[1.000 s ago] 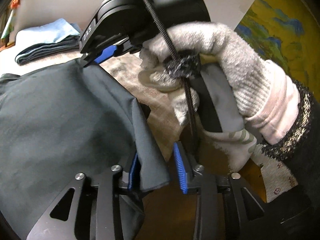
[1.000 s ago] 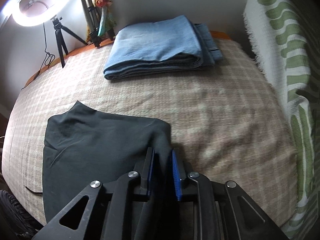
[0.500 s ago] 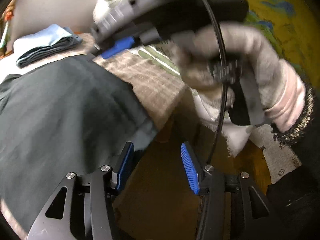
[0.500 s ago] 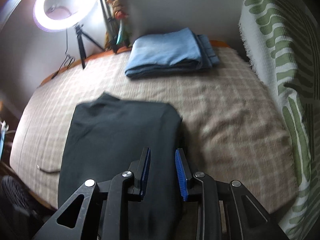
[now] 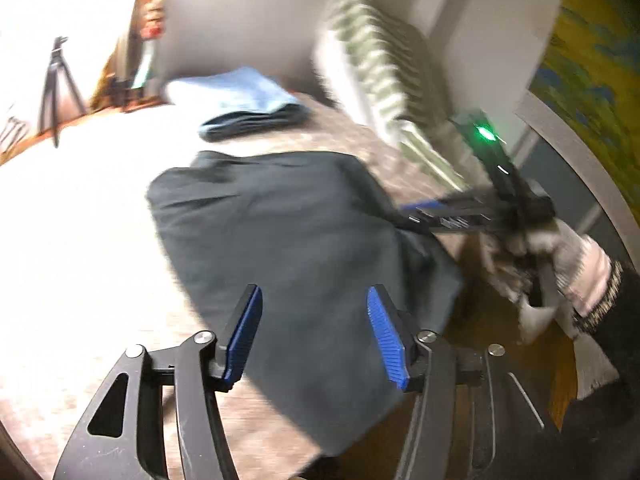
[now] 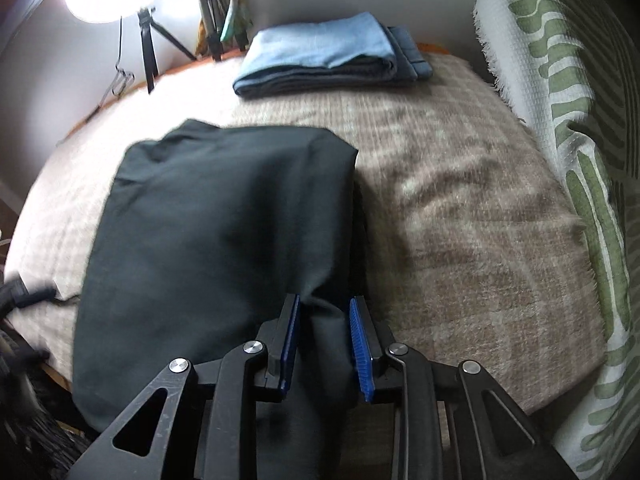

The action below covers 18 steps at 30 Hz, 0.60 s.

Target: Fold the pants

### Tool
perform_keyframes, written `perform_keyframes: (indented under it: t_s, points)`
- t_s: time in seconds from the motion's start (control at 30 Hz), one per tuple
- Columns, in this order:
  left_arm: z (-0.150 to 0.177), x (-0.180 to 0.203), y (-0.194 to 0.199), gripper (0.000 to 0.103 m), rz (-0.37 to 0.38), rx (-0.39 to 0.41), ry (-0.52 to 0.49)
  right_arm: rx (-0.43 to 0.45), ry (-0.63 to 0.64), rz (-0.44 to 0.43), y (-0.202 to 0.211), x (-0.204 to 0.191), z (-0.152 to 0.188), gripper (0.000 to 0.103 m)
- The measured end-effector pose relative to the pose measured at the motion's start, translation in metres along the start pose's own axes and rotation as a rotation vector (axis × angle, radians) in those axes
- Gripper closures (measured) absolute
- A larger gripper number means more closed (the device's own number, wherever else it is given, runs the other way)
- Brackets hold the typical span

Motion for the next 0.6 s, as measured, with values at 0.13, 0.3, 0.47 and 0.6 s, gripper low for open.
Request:
perform_keyframes:
  t_s: [0.13, 0.3, 0.47, 0.6]
  points:
    - [-0.004, -0.03, -0.008, 0.047, -0.049, -0.022, 0.07, 0.006, -0.004, -0.026, 0.007, 0.001, -0.004, 0.07]
    - [-0.005, -0.047, -0.02, 0.047, -0.062, -0.049, 0.137, 0.054, -0.027, -0.105, 0.015, 0.004, -0.018, 0.031]
    - [-0.002, -0.056, -0.022, 0.047, -0.029, -0.075, 0.187, 0.053, -0.076, -0.165, 0.004, 0.013, -0.033, 0.025]
    - [-0.001, -0.058, -0.025, 0.047, -0.006, -0.089, 0.217, 0.052, -0.132, -0.242, -0.009, 0.02, -0.04, 0.023]
Point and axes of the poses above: each gripper's, at about its wrist camera, not at the fingertips, and y roughly against the way its jaws point, x to its right, z to its underside, the point moved 9 cm from there along -y, roughly the way its jaws point, and after that the axes turned 8 degrees about -z, right-handed, at the moved point
